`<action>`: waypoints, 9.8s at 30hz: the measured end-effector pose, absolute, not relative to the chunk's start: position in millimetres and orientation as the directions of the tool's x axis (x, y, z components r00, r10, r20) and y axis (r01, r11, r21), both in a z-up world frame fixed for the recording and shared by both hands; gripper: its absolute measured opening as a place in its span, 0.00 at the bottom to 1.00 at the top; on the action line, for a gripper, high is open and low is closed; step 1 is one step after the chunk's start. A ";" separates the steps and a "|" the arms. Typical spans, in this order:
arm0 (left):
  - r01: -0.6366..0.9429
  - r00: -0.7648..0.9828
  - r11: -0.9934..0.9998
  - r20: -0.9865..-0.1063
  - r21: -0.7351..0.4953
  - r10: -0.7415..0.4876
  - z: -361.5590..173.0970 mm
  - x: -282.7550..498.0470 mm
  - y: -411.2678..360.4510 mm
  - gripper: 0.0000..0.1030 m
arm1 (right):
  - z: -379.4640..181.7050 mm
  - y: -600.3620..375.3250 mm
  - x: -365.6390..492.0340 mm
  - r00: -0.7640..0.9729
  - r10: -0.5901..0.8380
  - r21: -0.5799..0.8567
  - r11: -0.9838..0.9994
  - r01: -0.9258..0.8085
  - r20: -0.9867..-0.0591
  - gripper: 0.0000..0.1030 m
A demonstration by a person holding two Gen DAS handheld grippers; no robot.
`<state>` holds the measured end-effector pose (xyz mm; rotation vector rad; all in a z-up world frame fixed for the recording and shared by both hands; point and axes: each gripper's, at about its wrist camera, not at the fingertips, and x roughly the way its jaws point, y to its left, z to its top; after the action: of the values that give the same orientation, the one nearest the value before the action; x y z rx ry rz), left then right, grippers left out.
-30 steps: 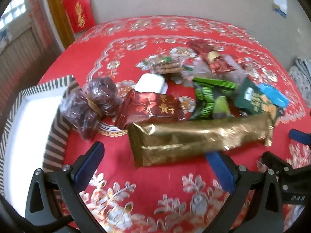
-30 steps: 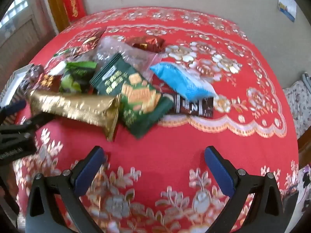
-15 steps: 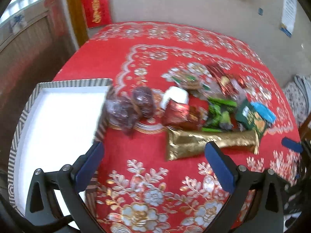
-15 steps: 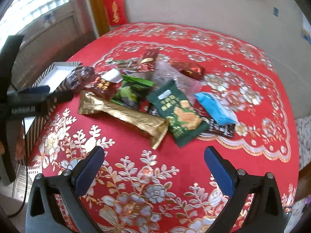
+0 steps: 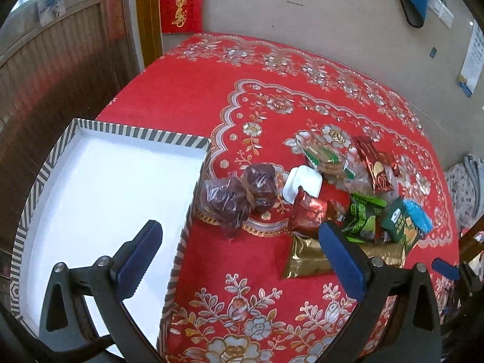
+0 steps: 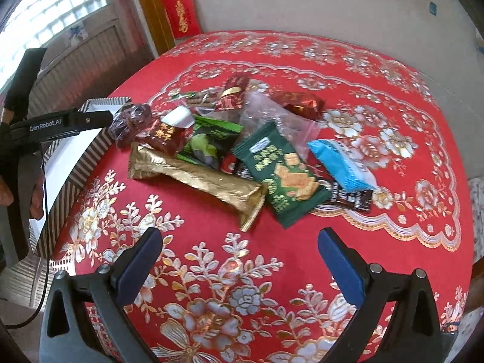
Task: Organize snacks
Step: 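Move both tools toward the snack pile beside the white striped tray, then grasp the plastic bag of red dates with the right tool, then lift the red dates bag with the right tool while the left tool grasps the white plastic box, then carry the dates bag and white box into the striped tray with both tools, then open both tools to release the dates bag and white box in the tray, then move both tools back over the remaining snack pile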
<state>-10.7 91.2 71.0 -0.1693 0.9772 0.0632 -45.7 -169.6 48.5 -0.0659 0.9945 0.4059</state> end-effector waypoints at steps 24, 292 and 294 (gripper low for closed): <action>-0.193 0.563 0.981 -0.821 -0.018 0.096 86.4 -20.1 133.7 1.00 | 76.0 -49.5 18.6 0.436 0.403 0.133 0.838 -0.529 -0.804 0.99; 0.643 0.344 0.762 -0.919 0.082 -0.192 22.2 2.9 -43.2 0.86 | 57.4 -210.4 -22.3 0.333 0.381 0.302 0.915 -0.266 -0.863 0.74; 0.642 0.339 0.762 -0.922 0.083 -0.186 19.8 3.9 -44.3 0.82 | 56.1 -210.1 -22.1 0.333 0.383 0.306 0.915 -0.264 -0.862 0.74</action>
<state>3.9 -44.3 19.8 0.4814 1.1016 -0.5665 -22.1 -210.1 56.1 0.1180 1.1574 0.4238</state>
